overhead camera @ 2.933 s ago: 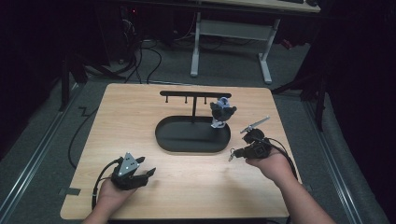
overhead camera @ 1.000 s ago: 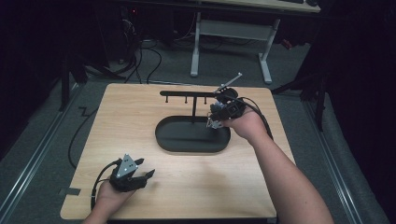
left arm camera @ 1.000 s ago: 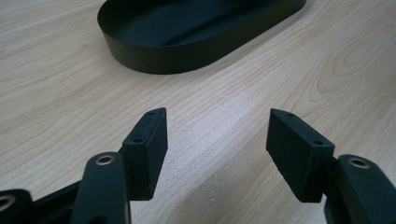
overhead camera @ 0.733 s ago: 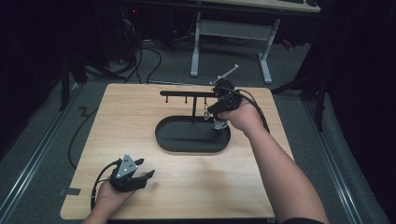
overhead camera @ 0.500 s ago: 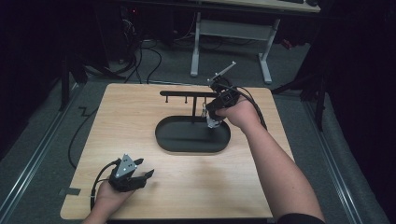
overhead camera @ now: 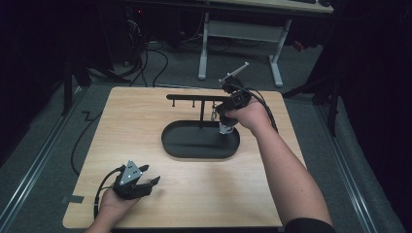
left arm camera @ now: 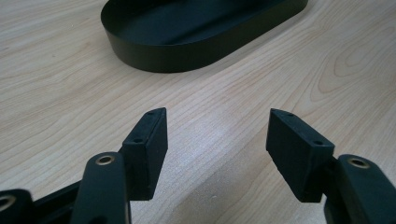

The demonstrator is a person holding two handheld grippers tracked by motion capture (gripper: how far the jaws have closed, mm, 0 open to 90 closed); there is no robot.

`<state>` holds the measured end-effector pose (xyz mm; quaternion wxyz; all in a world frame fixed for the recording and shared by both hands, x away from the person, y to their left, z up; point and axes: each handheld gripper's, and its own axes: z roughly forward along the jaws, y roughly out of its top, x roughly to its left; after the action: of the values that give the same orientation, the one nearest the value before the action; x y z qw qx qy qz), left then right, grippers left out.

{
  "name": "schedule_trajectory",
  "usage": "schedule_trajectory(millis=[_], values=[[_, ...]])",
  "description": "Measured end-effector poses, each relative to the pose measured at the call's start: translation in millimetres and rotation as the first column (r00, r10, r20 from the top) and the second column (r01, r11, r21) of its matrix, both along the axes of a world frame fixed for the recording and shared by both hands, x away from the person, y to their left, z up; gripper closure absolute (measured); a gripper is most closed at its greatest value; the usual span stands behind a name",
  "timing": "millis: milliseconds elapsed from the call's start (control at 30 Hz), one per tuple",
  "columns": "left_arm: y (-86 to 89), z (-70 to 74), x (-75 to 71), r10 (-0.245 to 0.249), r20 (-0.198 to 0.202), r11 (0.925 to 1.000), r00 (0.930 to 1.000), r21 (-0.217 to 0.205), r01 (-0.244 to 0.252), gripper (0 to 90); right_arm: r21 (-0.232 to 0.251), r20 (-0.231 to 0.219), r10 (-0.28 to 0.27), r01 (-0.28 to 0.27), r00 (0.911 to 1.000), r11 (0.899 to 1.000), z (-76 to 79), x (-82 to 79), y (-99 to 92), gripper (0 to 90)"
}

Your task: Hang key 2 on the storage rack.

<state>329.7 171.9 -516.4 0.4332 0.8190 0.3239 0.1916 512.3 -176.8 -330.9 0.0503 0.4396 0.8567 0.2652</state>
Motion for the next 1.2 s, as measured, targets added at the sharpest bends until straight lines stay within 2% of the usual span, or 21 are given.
schedule_trajectory(millis=[200,333,600,833,933,1200], values=[[-0.4,-0.5,-0.2,-0.004,-0.003,1.0,1.0,0.004,0.004,39.4,0.008,-0.008,-0.01,0.01,0.9999,1.0,-1.9,6.9,-0.5,89.0],[-0.4,-0.5,-0.3,-0.006,-0.003,1.0,1.0,0.006,0.006,39.4,0.002,0.0,-0.015,0.015,0.9999,1.0,-3.8,11.9,0.4,88.8],[0.5,-0.7,0.1,-0.005,-0.005,1.0,1.0,0.003,0.005,39.4,0.005,0.023,-0.06,0.06,0.9979,0.998,-8.1,19.6,-0.9,85.3],[0.0,-0.6,-0.1,-0.008,-0.003,0.9999,1.0,0.007,0.008,39.7,0.0,0.037,-0.085,0.085,0.9957,0.996,-6.3,19.0,-1.7,82.8],[-0.2,-0.7,0.1,-0.01,-0.006,0.9999,0.9999,0.01,0.01,39.7,0.002,0.049,-0.082,0.082,0.9954,0.997,-5.0,17.5,-2.0,79.8],[-0.4,-0.7,0.6,-0.006,-0.004,1.0,1.0,0.002,0.006,39.7,0.01,0.064,-0.083,0.082,0.9945,0.997,0.5,9.5,-4.3,78.7]])
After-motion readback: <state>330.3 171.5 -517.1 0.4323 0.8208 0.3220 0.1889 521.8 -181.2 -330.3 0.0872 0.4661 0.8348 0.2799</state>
